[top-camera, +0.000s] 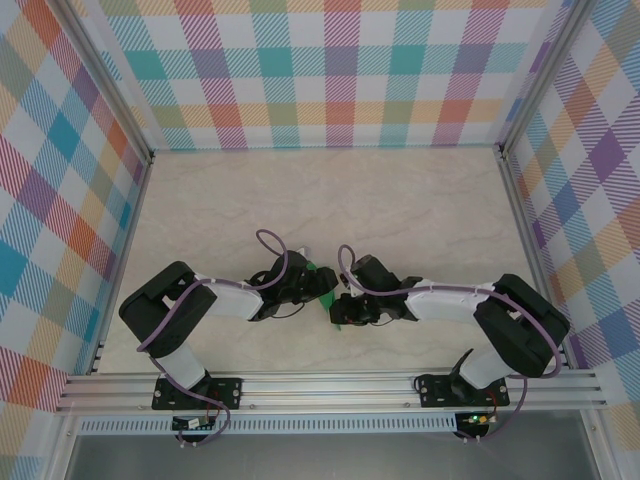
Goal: Fold a paper plane with a square sheet of paper (pick it up from the middle)
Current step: Fold the wing for the fifth time at the center of the table.
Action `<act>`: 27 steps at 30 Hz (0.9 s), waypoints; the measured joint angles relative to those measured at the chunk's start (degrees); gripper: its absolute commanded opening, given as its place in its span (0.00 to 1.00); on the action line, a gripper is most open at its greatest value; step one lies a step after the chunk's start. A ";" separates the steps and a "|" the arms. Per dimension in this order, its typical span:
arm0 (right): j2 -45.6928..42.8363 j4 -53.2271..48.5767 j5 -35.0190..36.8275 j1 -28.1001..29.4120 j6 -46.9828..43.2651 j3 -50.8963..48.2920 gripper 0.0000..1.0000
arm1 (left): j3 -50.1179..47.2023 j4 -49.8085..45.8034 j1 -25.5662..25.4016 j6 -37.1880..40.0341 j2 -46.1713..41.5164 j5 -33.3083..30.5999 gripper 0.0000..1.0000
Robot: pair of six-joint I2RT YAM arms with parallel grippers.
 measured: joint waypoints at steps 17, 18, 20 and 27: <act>1.75 -2.43 4.13 1.05 0.02 1.11 0.13 | 0.44 -1.14 0.00 0.00 -0.07 -0.04 0.52; 1.75 -2.43 4.48 1.05 0.11 1.11 0.12 | 0.44 -1.14 0.00 0.00 -0.07 -0.04 0.52; 1.75 -2.49 4.85 1.07 0.22 1.09 0.11 | 0.44 -1.14 0.00 0.00 -0.07 -0.04 0.52; 1.75 -0.59 5.05 0.98 1.14 -0.33 0.09 | 0.44 -1.16 0.00 0.02 -0.07 -0.04 0.52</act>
